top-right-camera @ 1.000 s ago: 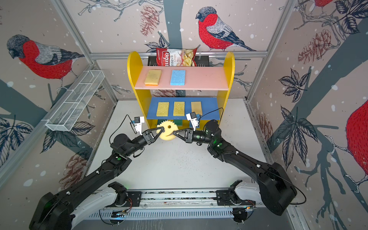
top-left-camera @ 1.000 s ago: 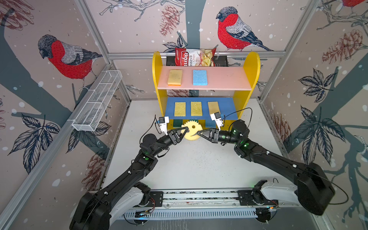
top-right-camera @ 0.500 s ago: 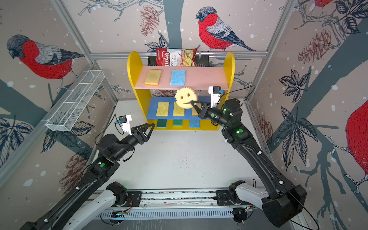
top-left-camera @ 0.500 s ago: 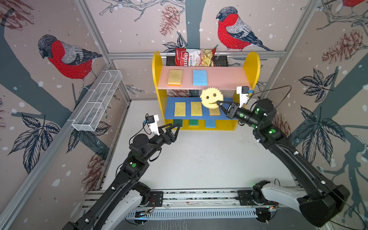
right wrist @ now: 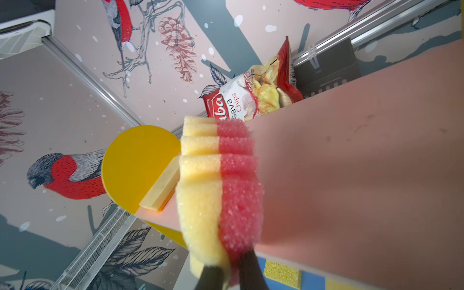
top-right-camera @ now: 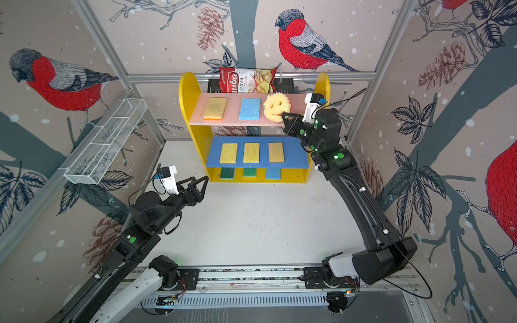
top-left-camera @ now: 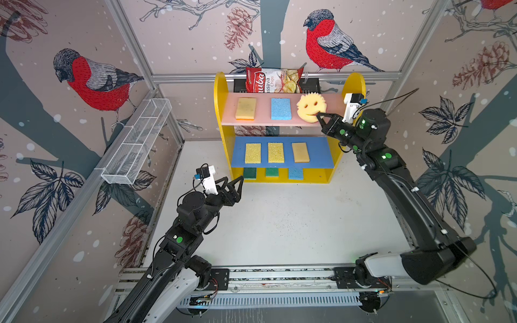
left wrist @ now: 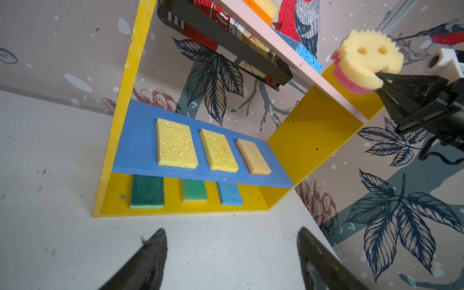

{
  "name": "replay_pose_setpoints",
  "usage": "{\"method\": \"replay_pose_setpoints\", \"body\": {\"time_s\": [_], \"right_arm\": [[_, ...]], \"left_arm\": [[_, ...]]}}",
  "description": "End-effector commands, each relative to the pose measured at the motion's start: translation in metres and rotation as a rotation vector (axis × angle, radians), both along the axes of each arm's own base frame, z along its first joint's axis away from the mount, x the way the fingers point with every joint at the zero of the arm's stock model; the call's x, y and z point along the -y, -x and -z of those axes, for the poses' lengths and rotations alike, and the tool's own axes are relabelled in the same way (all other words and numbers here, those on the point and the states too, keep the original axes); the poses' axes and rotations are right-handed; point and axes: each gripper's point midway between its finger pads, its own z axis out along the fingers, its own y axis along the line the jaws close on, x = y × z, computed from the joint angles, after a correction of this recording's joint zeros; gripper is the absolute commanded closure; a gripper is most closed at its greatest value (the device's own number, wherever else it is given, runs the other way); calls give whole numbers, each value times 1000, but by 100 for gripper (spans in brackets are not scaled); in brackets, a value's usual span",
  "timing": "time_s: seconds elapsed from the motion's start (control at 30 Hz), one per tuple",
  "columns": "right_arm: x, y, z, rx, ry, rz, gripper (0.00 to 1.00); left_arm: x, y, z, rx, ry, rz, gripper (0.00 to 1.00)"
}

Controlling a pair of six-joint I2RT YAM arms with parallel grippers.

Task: Arrange cleaning sponges on a shelf
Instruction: Place the cleaning sponge at the shelf.

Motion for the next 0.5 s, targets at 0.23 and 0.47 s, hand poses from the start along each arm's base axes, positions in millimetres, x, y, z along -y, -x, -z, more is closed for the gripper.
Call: {"method": "replay_pose_setpoints", "body": {"time_s": [0.23,0.47], "right_arm": [[-4,-26,22,-97,13,43,92],[4,-26,28,-114,23,83,72]], "left_arm": [[-5,-6,3,8,-57,-34,20],[-1,-11,4,5,-65,-27,20]]}}
